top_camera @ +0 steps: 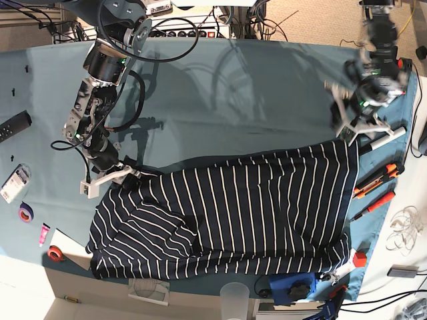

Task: Layout the t-shirt on the table in an organized manner, then fold the t-shirt properly
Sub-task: 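Lower both grippers onto the shirt's edge corners and grasp, then pull the shirt corners apart with both grippers to stretch it, then hold the shirt corners with both grippers and adjust the spread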

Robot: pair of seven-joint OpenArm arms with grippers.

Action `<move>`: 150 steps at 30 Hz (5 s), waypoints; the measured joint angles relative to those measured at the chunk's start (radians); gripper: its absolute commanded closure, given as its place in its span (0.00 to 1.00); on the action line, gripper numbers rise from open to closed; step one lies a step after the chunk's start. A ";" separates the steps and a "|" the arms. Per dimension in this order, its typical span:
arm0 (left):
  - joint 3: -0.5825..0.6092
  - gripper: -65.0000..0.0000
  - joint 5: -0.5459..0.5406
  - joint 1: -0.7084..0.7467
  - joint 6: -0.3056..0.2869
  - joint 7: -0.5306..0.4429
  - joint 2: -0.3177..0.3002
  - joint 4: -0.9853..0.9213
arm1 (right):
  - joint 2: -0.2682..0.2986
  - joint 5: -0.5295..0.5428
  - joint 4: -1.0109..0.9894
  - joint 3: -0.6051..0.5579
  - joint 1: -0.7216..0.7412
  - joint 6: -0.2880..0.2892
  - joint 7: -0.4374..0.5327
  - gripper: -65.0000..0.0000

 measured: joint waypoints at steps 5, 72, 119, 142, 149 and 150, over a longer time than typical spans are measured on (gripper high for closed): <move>0.102 0.56 0.113 -0.052 0.034 -0.004 -0.003 -0.038 | 0.000 -0.017 0.002 0.000 0.000 0.008 0.000 0.63; -0.253 0.65 -0.718 0.001 0.192 0.521 0.084 0.251 | 0.197 0.531 0.634 0.559 -0.402 0.214 -0.589 1.00; -0.489 0.34 -0.890 -0.145 0.132 0.573 0.199 -0.135 | 0.197 0.530 0.635 0.559 -0.402 0.214 -0.596 1.00; -0.493 0.78 -1.082 -0.158 0.043 0.623 0.244 -0.266 | 0.197 0.531 0.635 0.559 -0.402 0.214 -0.596 1.00; -0.489 1.00 -1.075 -0.153 0.047 0.639 0.247 -0.269 | 0.197 0.531 0.635 0.559 -0.402 0.214 -0.594 1.00; -0.489 1.00 -1.074 -0.153 0.047 0.641 0.247 -0.263 | 0.197 0.531 0.635 0.559 -0.402 0.213 -0.592 1.00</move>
